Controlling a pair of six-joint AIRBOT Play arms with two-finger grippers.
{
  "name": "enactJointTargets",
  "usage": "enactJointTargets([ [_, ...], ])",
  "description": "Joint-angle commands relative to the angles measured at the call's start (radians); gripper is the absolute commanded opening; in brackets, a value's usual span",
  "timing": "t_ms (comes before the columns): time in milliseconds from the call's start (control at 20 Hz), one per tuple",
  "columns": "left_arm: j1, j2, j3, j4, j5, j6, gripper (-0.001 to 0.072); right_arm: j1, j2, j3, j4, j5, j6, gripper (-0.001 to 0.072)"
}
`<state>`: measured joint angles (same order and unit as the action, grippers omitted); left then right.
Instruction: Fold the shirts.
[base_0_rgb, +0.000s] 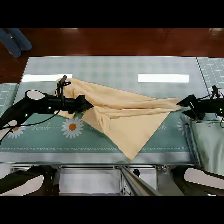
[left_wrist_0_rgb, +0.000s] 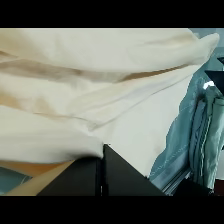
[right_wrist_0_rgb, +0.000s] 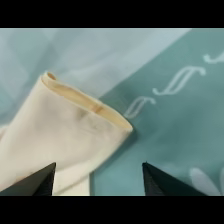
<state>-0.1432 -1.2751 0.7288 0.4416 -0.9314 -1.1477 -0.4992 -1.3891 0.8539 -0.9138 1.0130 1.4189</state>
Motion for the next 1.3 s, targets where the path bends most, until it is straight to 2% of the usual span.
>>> enactJointTargets([
  [0,0.000,0.001,0.003,0.000,0.000,0.003,0.0027,0.081,-0.094,0.106,0.010,-0.004,0.010,0.0616],
  [200,0.001,0.003,0.003,0.000,-0.001,0.003,0.0027,0.168,-0.171,0.183,-0.038,0.049,0.089,0.0613],
  [250,0.004,0.005,0.009,0.000,-0.005,0.003,0.0027,0.187,-0.179,0.196,-0.039,0.073,0.088,0.0577],
  [300,0.015,0.005,0.024,0.000,-0.016,0.003,0.0027,0.203,-0.179,0.203,-0.039,0.087,0.076,0.0460],
  [350,0.032,0.005,0.050,0.000,-0.036,0.003,0.0027,0.217,-0.179,0.217,-0.037,0.116,0.037,0.0141],
  [400,0.057,0.006,0.085,0.000,-0.062,0.003,0.0027,0.227,-0.178,0.237,-0.030,0.147,-0.007,0.0031],
  [500,0.131,0.014,0.195,0.000,-0.134,0.003,0.0026,0.247,-0.158,0.320,-0.008,0.220,-0.049,0.0030],
  [600,0.209,0.038,0.362,0.000,-0.181,-0.010,0.0026,0.267,-0.088,0.464,-0.010,0.223,-0.038,0.0030],
  [850,0.322,0.088,0.972,0.032,-0.196,-0.096,0.0025,0.332,0.087,1.034,-0.016,0.247,-0.002,0.0030],
  [950,0.346,0.093,1.223,0.155,-0.232,-0.195,0.0025,0.358,0.179,1.180,-0.071,0.269,0.014,0.0030],
  [1050,0.358,0.110,1.422,0.322,-0.260,-0.262,0.0026,0.372,0.303,1.204,-0.122,0.275,0.021,0.0030],
  [1250,0.364,0.270,1.437,0.478,-0.171,-0.280,0.0025,0.372,0.505,1.204,-0.179,0.337,0.022,0.0029],
])
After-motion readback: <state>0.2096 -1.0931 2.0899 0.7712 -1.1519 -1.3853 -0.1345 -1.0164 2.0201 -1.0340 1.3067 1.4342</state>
